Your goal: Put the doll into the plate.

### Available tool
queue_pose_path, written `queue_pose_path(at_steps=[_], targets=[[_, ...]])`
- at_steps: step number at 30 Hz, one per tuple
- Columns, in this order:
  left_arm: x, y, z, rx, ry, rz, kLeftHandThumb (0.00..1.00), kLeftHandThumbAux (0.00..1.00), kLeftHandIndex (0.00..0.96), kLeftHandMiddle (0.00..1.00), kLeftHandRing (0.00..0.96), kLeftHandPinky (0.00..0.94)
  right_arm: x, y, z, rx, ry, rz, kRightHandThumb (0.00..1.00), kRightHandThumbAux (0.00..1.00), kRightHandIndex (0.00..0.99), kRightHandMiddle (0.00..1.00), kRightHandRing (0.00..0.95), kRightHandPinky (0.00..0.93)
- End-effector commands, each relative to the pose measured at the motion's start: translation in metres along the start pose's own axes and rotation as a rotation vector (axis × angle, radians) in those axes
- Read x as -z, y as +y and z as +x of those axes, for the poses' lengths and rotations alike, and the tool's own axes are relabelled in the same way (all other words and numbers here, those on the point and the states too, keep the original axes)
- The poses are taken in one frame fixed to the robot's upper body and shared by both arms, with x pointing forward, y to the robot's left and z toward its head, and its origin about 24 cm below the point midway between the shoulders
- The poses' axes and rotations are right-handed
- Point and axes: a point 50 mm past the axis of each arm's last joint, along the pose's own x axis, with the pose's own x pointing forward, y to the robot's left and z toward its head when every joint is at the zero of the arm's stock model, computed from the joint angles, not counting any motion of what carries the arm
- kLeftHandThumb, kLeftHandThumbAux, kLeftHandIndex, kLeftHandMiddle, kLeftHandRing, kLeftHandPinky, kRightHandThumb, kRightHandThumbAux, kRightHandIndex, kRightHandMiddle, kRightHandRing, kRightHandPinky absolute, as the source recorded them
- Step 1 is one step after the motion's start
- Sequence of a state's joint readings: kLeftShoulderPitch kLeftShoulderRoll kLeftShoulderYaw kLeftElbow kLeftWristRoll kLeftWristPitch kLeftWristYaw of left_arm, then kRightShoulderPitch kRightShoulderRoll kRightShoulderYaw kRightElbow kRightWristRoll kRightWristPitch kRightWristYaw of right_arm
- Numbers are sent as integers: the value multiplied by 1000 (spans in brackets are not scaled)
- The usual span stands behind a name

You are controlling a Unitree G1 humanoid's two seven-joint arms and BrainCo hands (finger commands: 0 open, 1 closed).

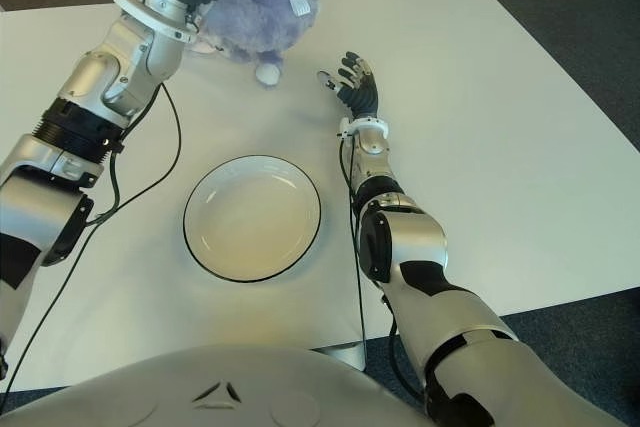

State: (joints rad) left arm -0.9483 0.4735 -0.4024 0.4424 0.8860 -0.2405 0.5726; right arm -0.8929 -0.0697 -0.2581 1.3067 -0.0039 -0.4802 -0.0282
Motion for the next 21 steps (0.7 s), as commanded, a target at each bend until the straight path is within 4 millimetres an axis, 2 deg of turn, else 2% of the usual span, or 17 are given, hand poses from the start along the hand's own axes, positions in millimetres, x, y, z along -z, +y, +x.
queue_pose_path(at_steps=[1,7,21], targets=[[2,4,-6,23,-16,12,743,694,442,836,840,855,12,2,-5,-4,55,11,89,816,145,163,159,169],[-2,11,-10,-27,-77,45,743,693,443,829,833,828,11,3,-5,-8,53,9,94,827,139,155,152,163],[-10,21,-22,-21,-117,21,742,694,443,829,837,866,11,3,-4,-11,51,0,74,829,139,156,152,164]])
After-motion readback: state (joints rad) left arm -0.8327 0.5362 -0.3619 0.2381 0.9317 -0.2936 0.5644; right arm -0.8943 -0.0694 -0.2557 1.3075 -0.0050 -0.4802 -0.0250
